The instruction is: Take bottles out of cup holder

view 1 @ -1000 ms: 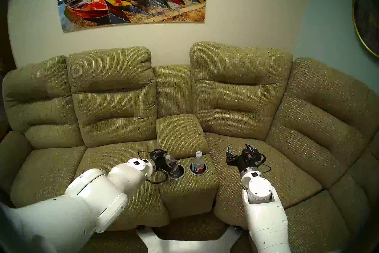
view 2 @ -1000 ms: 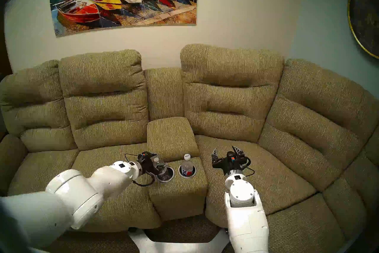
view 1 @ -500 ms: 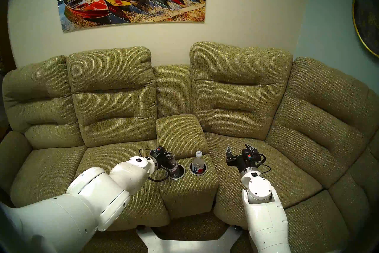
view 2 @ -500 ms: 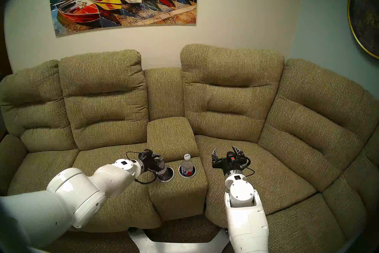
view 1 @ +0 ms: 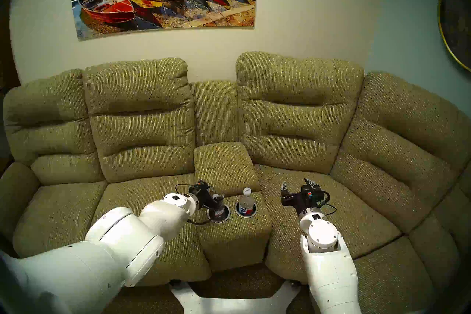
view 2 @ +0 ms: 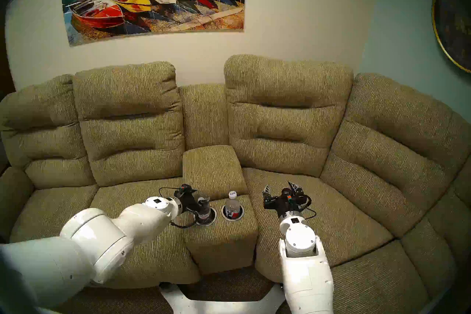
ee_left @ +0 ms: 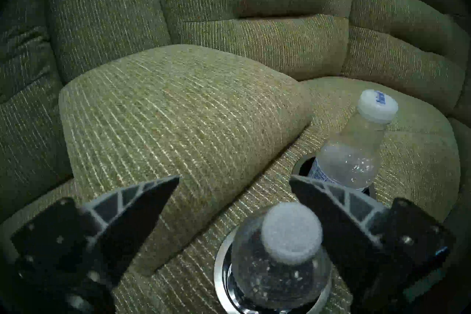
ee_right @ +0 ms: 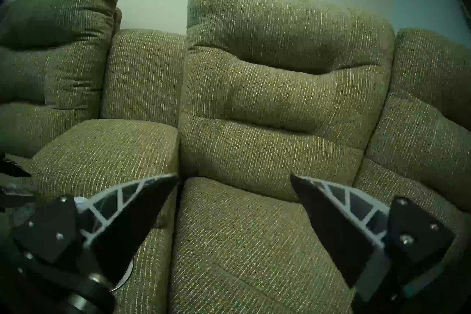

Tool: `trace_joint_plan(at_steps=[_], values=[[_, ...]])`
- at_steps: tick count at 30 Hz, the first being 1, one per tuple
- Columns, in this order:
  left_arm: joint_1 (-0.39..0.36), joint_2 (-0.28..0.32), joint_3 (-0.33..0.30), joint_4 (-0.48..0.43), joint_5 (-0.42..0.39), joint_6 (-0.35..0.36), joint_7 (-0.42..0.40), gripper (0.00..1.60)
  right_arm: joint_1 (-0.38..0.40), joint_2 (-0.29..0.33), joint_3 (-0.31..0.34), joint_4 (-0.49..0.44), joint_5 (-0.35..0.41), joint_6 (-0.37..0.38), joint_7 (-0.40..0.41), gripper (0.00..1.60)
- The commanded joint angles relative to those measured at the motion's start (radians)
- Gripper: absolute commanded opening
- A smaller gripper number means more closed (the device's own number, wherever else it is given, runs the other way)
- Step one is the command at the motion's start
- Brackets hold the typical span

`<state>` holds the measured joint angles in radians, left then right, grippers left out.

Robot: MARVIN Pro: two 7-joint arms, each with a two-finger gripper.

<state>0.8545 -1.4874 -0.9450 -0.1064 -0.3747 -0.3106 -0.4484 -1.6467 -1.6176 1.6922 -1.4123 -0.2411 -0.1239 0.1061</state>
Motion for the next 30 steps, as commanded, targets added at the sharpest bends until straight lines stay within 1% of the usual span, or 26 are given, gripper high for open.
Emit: trace_joint_plan(at_steps=[1, 2, 4, 14, 16, 17, 18, 19, 20, 21, 22, 25, 26, 27, 28, 30], values=[[-0.006, 0.0, -0.004, -0.008, -0.004, 0.0, -0.007, 1.6, 0.012, 0.002, 0.0, -0.017, 0.0, -0.006, -0.001, 1.6], [-0.006, 0.0, -0.005, -0.008, -0.004, 0.002, -0.007, 1.57, 0.012, 0.002, 0.0, -0.017, 0.0, -0.006, -0.001, 1.6], [-0.004, 0.001, -0.006, -0.008, -0.005, 0.003, -0.007, 1.6, 0.012, 0.002, 0.0, -0.017, 0.0, -0.006, -0.001, 1.6], [0.002, -0.004, -0.009, -0.006, -0.004, 0.012, -0.012, 1.6, 0.013, 0.002, 0.0, -0.015, 0.0, -0.006, -0.001, 1.6], [0.005, -0.006, -0.009, -0.005, -0.004, 0.013, -0.013, 1.36, 0.013, 0.002, 0.0, -0.015, 0.0, -0.006, -0.001, 1.6], [0.006, -0.007, -0.009, -0.005, -0.004, 0.014, -0.013, 1.19, 0.013, 0.002, 0.0, -0.015, 0.0, -0.006, -0.001, 1.6], [0.006, -0.008, -0.008, -0.004, -0.003, 0.015, -0.014, 1.17, 0.013, 0.002, 0.0, -0.015, 0.0, -0.006, -0.001, 1.6], [0.007, -0.008, -0.008, -0.004, -0.003, 0.015, -0.014, 1.01, 0.013, 0.002, 0.0, -0.014, 0.0, -0.006, -0.001, 1.6], [0.008, -0.01, -0.009, -0.003, -0.004, 0.016, -0.015, 0.77, 0.013, 0.002, 0.0, -0.014, 0.0, -0.006, -0.001, 1.6], [0.009, -0.01, -0.01, -0.003, -0.005, 0.017, -0.016, 0.67, 0.013, 0.002, 0.0, -0.014, 0.0, -0.006, -0.001, 1.6], [0.01, -0.011, -0.01, -0.002, -0.005, 0.016, -0.015, 0.67, 0.013, 0.002, 0.0, -0.014, 0.0, -0.006, -0.001, 1.6], [0.013, -0.012, -0.009, -0.001, -0.005, 0.016, -0.017, 0.9, 0.014, 0.002, 0.0, -0.013, 0.0, -0.006, -0.001, 1.6], [0.015, -0.012, -0.009, -0.001, -0.005, 0.015, -0.017, 0.94, 0.014, 0.002, 0.0, -0.013, 0.0, -0.006, -0.001, 1.6], [0.015, -0.012, -0.009, -0.001, -0.005, 0.015, -0.018, 0.9, 0.014, 0.002, 0.0, -0.013, 0.0, -0.006, -0.001, 1.6], [0.016, -0.012, -0.009, -0.001, -0.005, 0.015, -0.018, 0.79, 0.014, 0.002, 0.0, -0.013, 0.0, -0.006, -0.001, 1.6], [0.018, -0.012, -0.009, -0.001, -0.006, 0.015, -0.019, 0.77, 0.014, 0.002, 0.0, -0.013, 0.0, -0.006, -0.001, 1.6]])
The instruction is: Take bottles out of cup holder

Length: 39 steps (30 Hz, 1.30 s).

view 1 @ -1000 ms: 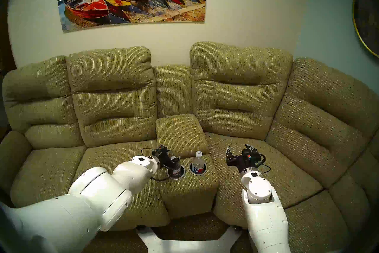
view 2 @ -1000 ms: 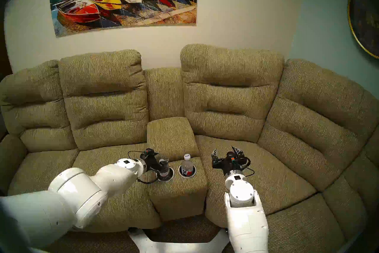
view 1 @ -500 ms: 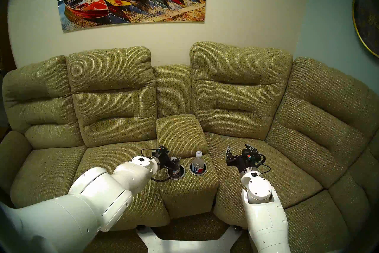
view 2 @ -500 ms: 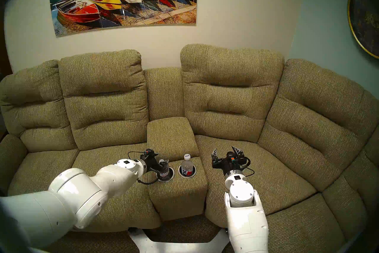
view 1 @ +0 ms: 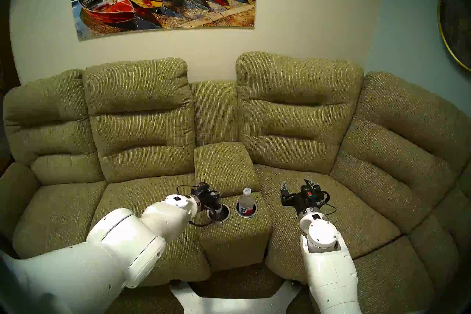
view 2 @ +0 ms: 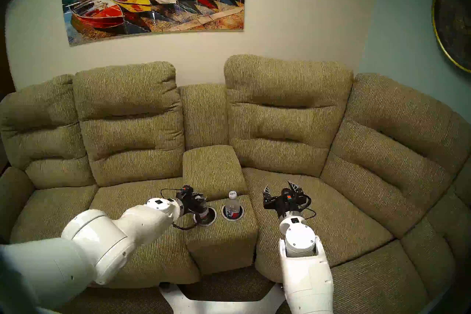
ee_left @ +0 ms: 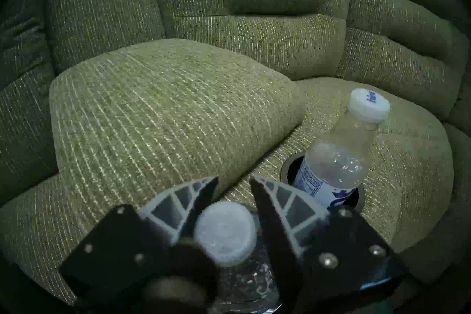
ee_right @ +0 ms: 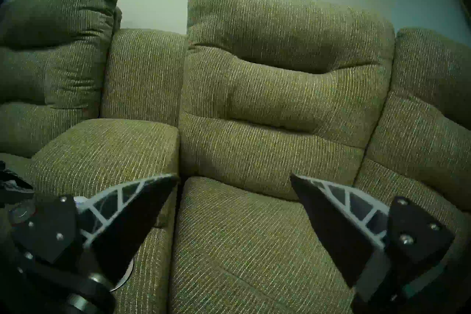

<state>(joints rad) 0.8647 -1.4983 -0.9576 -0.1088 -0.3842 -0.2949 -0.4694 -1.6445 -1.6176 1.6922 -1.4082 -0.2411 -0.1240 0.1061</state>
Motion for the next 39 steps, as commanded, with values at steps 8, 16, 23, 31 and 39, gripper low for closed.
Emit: trace_joint_plan(at_steps=[8, 16, 23, 31, 39], values=[[0.013, -0.001, 0.005, -0.003, 0.0, 0.0, -0.001, 0.48, 0.012, 0.002, 0.0, -0.016, 0.0, -0.006, -0.001, 1.6], [0.015, 0.0, 0.006, -0.005, -0.001, -0.003, -0.006, 0.0, 0.013, 0.002, 0.0, -0.015, 0.0, -0.006, -0.001, 1.6], [-0.003, 0.007, 0.001, -0.013, -0.006, -0.007, -0.016, 0.0, 0.013, 0.002, 0.0, -0.016, 0.0, -0.007, -0.001, 1.6], [-0.037, 0.021, -0.007, -0.036, -0.013, -0.02, -0.064, 0.0, 0.012, 0.002, 0.0, -0.02, 0.0, -0.008, -0.001, 1.6], [-0.081, 0.03, -0.038, -0.08, -0.039, -0.057, -0.144, 0.0, 0.011, 0.002, 0.0, -0.022, 0.0, -0.008, -0.001, 1.6]])
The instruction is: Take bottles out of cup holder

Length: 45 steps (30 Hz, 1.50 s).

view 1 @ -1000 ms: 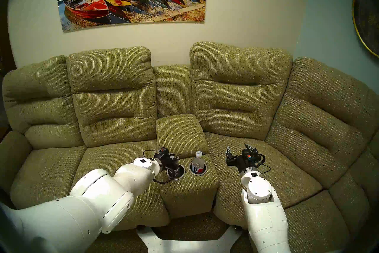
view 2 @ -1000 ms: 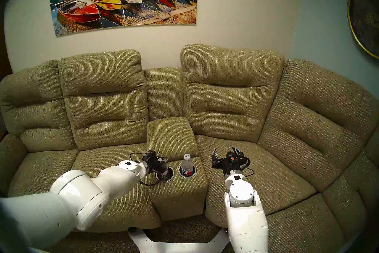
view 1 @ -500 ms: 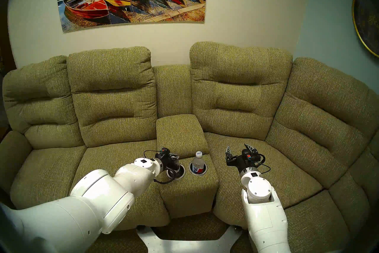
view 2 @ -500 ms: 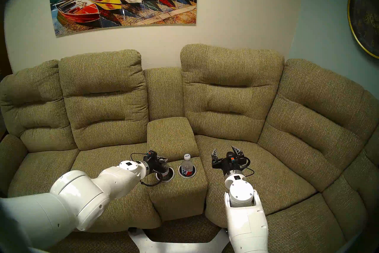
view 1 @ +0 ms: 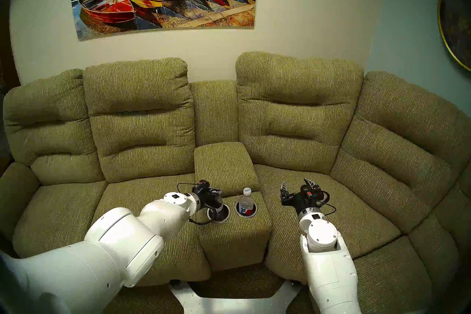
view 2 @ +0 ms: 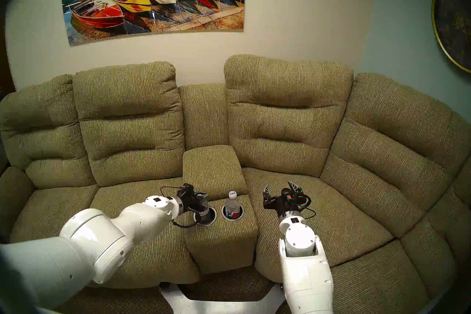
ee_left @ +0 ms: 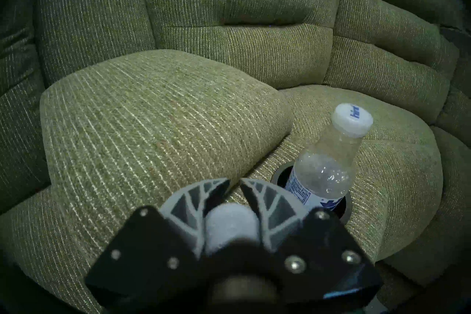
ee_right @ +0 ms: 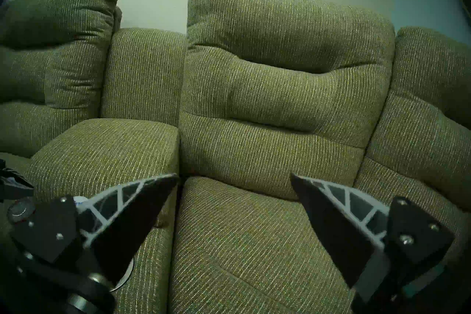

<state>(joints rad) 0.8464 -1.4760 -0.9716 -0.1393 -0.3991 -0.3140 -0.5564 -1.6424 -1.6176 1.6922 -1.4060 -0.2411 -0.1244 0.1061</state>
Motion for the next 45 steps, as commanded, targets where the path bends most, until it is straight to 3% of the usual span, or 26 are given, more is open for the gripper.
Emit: trace_joint_plan(at_steps=[1, 12, 17, 31, 45], values=[[-0.069, 0.008, -0.03, -0.055, -0.029, -0.043, -0.07, 0.0, 0.009, 0.002, 0.0, -0.024, 0.0, -0.008, -0.001, 1.6], [-0.119, 0.008, -0.082, -0.12, -0.073, -0.103, -0.202, 0.0, 0.004, 0.008, -0.009, -0.019, -0.005, -0.009, 0.011, 1.6], [-0.14, -0.009, -0.111, -0.137, -0.099, -0.122, -0.267, 0.0, -0.029, 0.005, -0.036, -0.047, 0.012, -0.022, 0.054, 1.6], [-0.192, -0.052, -0.155, -0.14, -0.137, -0.12, -0.362, 0.0, -0.113, 0.005, -0.085, -0.143, 0.027, -0.056, 0.136, 1.6], [-0.223, -0.097, -0.192, -0.117, -0.18, -0.086, -0.528, 0.0, -0.068, 0.009, -0.102, -0.102, 0.009, -0.047, 0.136, 1.6]])
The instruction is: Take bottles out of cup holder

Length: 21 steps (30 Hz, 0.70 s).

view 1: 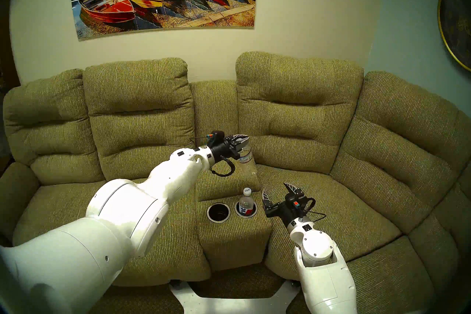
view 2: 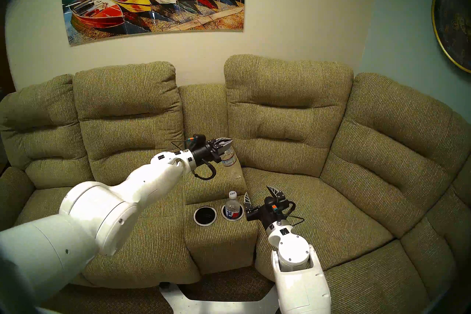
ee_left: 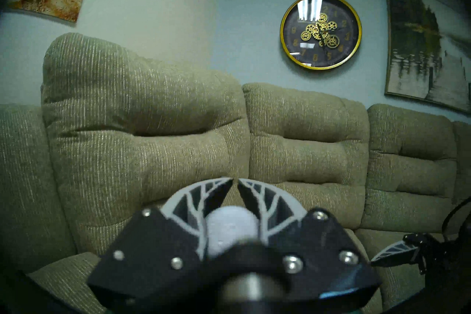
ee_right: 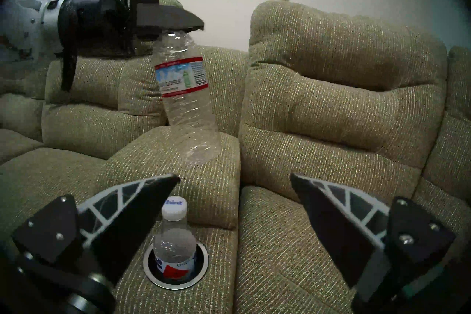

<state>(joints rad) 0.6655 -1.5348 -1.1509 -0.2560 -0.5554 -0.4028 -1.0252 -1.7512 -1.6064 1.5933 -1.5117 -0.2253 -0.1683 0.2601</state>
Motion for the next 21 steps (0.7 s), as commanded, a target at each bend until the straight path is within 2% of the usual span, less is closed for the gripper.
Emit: trace_joint_plan(at_steps=[1, 3, 5, 12, 21], values=[[-0.044, -0.04, -0.012, 0.002, -0.021, -0.001, -0.063, 0.0, 0.042, -0.002, -0.002, 0.003, -0.008, -0.002, -0.027, 1.6], [-0.048, -0.045, -0.016, 0.009, -0.024, -0.001, -0.071, 0.0, 0.039, -0.004, 0.009, -0.01, 0.012, 0.004, -0.037, 1.6], [-0.052, -0.048, -0.018, 0.016, -0.023, -0.001, -0.071, 0.0, 0.02, -0.006, 0.022, -0.05, -0.005, 0.011, -0.051, 1.6], [-0.069, -0.058, -0.029, 0.048, -0.029, 0.01, -0.101, 0.0, 0.009, -0.006, 0.022, -0.063, -0.017, 0.024, -0.066, 1.6], [-0.079, -0.084, -0.038, 0.071, -0.034, 0.025, -0.151, 0.0, 0.041, 0.002, -0.006, -0.006, -0.021, 0.024, -0.032, 1.6]])
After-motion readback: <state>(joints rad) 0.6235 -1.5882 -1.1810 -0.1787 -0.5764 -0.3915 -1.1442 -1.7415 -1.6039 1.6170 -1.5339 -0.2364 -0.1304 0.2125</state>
